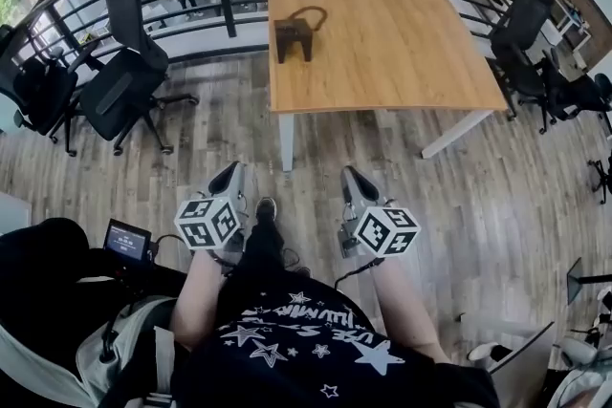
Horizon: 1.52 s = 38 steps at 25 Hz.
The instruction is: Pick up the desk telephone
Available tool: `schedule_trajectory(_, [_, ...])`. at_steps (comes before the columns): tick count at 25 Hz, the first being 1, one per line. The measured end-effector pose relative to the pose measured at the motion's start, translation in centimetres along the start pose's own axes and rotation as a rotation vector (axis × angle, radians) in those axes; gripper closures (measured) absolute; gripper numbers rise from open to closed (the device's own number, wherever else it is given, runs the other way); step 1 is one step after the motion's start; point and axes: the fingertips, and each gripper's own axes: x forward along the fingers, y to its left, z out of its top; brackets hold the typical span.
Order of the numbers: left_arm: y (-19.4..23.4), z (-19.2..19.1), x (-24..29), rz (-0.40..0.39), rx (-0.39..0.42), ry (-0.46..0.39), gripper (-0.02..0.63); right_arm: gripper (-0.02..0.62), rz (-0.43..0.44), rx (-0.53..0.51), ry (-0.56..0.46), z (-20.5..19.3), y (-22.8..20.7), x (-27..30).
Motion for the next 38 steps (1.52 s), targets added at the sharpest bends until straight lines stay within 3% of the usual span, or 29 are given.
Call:
schedule_trajectory(2, [0.0, 0.9, 2.0, -0.004, -0.014, -0.011, 0.604, 0.597, -0.002, -0.004, -0.001, 0.3, -0.3, 0.3])
schedule_trajectory(10, [-0.3, 5.6, 9.4, -0.084, 0.072, -0.008, 0.604, 0.595, -0.030, 0.013, 0.060, 1.5, -1.7, 5.9])
schedule_trajectory(15, [2.6, 5.5, 11.8, -0.077, 0.035, 0.038, 0.604, 0.595, -0.012, 0.024, 0.092, 2.3, -2.0, 10.9])
schedule_trajectory(27, [10.7, 9.5, 15.2, -0.013, 0.008, -0.004, 0.604, 0.595, 0.025, 0.086, 0.107, 5.0, -2.3, 24.2])
schedule_trajectory(38, [15.9, 13.5, 19.3, -0.030, -0.014, -0.019, 0.604, 0.595, -0.056, 0.241, 0.109, 6.8, -4.0, 33.8])
